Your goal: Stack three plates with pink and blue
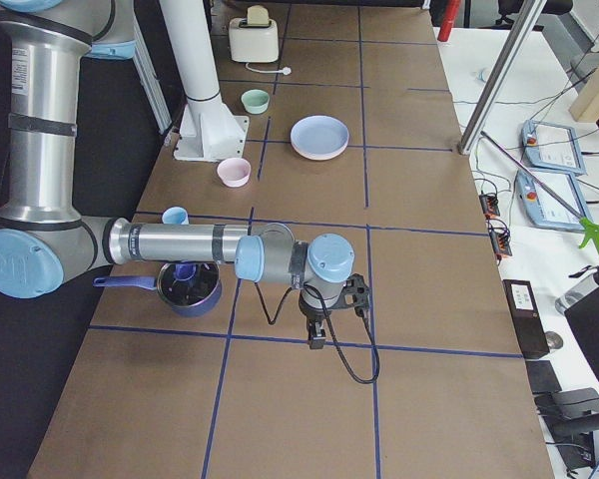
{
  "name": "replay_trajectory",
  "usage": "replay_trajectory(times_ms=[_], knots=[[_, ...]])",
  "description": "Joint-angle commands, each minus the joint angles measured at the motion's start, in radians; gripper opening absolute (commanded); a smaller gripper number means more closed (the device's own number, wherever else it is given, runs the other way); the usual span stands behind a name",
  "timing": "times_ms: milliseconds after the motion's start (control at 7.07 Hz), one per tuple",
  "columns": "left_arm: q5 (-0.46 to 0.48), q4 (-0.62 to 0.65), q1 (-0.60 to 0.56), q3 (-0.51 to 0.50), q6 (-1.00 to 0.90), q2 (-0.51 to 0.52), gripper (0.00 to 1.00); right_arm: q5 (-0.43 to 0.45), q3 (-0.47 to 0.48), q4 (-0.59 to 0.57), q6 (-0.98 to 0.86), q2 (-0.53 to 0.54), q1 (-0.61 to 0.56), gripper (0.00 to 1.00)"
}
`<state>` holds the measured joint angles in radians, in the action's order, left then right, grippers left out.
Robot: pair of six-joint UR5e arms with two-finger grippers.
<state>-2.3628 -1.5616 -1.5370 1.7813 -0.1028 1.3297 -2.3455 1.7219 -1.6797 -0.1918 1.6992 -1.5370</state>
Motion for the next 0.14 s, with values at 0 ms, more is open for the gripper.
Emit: replay_trajectory(times_ms=[0], knots=[[0.0, 0.0, 0.0, 0.0, 0.0, 0.0, 1.0, 0.0, 0.002, 0.0, 0.0, -0.001, 0.0, 1.0]])
